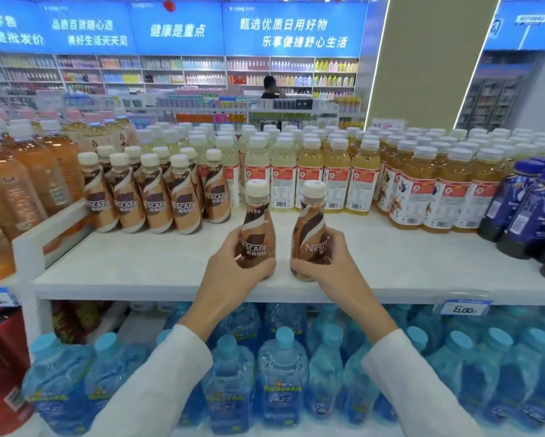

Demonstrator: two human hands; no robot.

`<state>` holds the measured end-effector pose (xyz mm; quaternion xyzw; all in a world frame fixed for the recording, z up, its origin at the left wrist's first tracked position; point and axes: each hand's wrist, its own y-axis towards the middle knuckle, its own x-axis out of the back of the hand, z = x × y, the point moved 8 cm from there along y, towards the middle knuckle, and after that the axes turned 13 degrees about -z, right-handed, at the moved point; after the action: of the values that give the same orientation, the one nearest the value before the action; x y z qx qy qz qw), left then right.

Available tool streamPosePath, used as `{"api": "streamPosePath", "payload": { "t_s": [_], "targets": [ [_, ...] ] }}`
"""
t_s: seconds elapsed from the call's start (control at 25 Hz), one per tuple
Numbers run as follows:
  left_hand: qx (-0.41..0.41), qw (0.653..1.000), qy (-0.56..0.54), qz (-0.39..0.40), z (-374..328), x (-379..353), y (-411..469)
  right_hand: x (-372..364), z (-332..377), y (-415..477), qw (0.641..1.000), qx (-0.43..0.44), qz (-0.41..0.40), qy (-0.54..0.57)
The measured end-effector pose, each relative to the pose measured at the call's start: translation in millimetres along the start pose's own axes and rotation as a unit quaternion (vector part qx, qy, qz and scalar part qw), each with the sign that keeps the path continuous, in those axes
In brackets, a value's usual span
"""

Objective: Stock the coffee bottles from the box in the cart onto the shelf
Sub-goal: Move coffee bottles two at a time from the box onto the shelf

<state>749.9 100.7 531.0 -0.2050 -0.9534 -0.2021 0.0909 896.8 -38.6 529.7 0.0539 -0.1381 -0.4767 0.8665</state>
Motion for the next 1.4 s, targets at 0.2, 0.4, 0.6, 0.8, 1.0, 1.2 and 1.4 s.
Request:
{"api": "streamPosePath", "payload": {
  "t_s": [0.2,0.4,0.6,0.8,1.0,1.2,1.4],
  "targets": [
    [0.007,0.999,0.015,-0.036,0,10,-3,17,2,-1,0.996,0.046,-0.060,-0.042],
    [0.012,0.998,0.019,-0.064,-4,9,-9,14,2,-7,0.994,0.065,-0.068,-0.055],
    [0.014,0.997,0.012,-0.075,-2,13,-11,16,1,-17,0.988,0.044,-0.142,-0.034],
    [0.029,0.994,0.020,-0.108,17,55,-1,-43,16,-9,0.989,0.049,-0.120,-0.074],
    [0.056,0.979,0.073,-0.182,42,141,17,-127,28,30,0.992,0.051,-0.067,-0.089],
    [0.060,0.972,0.082,-0.211,59,192,19,-164,29,62,0.993,0.055,-0.070,-0.073],
    [0.064,0.974,0.079,-0.202,63,193,19,-175,27,72,0.994,0.054,-0.075,-0.065]
  ]
}}
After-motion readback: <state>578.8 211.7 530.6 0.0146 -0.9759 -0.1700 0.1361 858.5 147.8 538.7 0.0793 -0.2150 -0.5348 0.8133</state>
